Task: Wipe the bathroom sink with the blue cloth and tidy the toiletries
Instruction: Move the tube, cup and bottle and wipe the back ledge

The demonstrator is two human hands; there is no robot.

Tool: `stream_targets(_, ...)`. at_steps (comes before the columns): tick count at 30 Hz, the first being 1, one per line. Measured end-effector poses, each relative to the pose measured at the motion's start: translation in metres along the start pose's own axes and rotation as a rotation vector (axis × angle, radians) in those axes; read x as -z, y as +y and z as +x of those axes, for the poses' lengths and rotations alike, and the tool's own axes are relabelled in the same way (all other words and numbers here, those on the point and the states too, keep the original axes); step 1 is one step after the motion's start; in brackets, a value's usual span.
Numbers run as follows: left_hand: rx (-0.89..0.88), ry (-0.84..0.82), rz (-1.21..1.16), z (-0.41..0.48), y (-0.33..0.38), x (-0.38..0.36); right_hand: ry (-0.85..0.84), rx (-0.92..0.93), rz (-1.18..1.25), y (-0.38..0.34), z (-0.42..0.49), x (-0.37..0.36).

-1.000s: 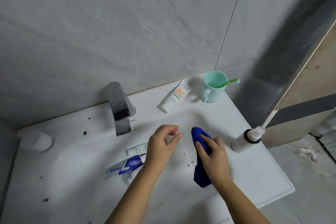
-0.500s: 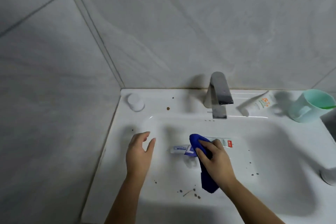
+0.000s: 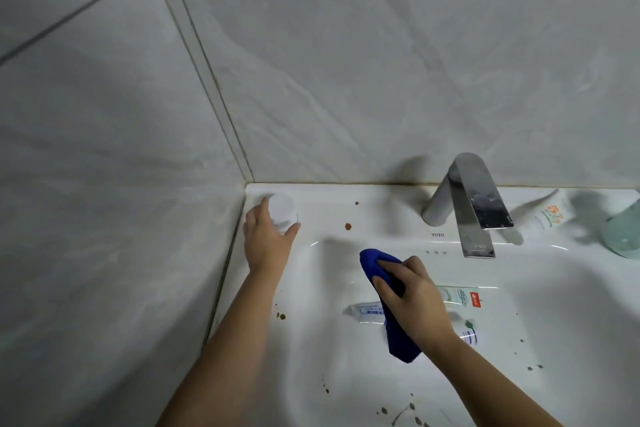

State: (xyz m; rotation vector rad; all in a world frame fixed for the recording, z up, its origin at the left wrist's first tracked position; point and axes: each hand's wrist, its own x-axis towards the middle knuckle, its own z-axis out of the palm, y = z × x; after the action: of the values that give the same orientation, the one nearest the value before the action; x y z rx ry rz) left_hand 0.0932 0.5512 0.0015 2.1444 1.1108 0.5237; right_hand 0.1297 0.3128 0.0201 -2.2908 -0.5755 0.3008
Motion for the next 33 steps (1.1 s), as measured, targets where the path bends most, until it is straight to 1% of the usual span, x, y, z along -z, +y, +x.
stream_targets(3,0.039,-0.059,0.005,0.014,-0.001,-0.013,0.007,-0.015,0.005,0.003,0.002,0.000)
stream_targets(9,0.089,-0.052,-0.002,0.034,-0.001,-0.028,0.049,-0.070,0.017,0.017,0.002,0.004)
stream_targets(13,0.057,-0.049,-0.050,0.029,0.005,-0.024,0.062,-0.094,0.026,0.028,-0.003,0.006)
stream_targets(16,0.017,-0.094,-0.124,0.001,0.024,-0.011,0.071,-0.113,0.065,0.037,-0.012,0.010)
stream_targets(22,-0.160,-0.217,-0.257,-0.099,0.059,0.018,0.150,-0.169,0.087,0.062,-0.052,0.035)
stream_targets(25,-0.272,-0.326,-0.306,-0.151,0.078,0.019,0.222,-0.214,0.076,0.081,-0.077,0.057)
stream_targets(29,-0.374,-0.502,-0.348,-0.207,0.113,-0.004,0.325,-0.324,0.072,0.112,-0.111,0.087)
stream_targets(33,-0.481,-0.600,-0.348,-0.235,0.154,-0.040,0.377,-0.389,0.128,0.137,-0.136,0.114)
